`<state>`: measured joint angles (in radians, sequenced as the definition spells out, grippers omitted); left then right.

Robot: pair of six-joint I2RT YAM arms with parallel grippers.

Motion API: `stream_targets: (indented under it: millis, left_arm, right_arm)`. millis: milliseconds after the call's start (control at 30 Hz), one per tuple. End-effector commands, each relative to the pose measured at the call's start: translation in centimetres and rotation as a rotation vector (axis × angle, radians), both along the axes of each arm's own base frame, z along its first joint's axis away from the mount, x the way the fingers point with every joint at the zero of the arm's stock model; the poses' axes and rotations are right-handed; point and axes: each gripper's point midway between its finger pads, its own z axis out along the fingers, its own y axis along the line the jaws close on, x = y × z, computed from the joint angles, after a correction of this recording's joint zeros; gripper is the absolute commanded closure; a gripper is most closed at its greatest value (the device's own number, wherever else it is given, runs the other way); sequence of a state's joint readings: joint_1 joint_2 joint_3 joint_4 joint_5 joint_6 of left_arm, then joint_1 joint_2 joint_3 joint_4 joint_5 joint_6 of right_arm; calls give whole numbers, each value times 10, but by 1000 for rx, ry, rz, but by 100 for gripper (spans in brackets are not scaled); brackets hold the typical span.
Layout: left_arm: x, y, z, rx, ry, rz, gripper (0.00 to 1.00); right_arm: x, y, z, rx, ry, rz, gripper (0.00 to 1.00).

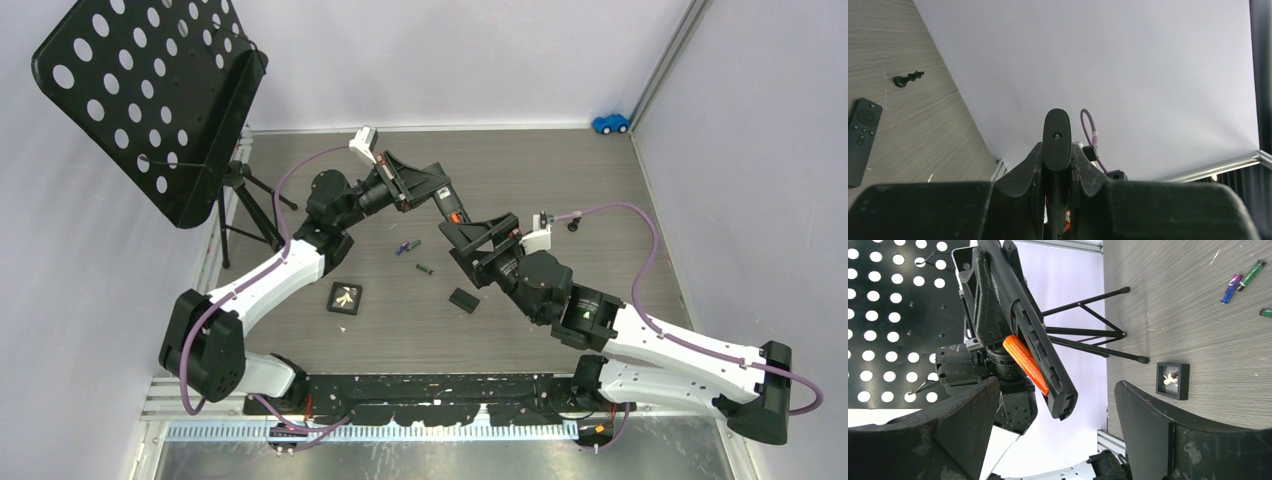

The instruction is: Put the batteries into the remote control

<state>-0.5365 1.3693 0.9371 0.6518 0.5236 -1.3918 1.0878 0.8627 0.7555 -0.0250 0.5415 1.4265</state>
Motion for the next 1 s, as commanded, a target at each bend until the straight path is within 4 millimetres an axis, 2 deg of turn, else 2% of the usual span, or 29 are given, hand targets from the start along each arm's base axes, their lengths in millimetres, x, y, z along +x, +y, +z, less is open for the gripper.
stream_targets:
  millis: [0,233,433,967]
  left_arm:
    - [-1,1,24,-48,-30,-3,100]
    - [-2,1,20,-47,-18,-6,100]
    - [-4,0,14,-50,-17,-21,100]
    - [-9,-2,11,-45,-48,-46,100]
  right_arm:
    - [9,-2,44,153,-66,-43,10]
    - [15,-8,47,156,-83,-63,10]
    - [22,-13,46,162,-73,-88,18]
    - [36,-2,40,165,-57,-45,28]
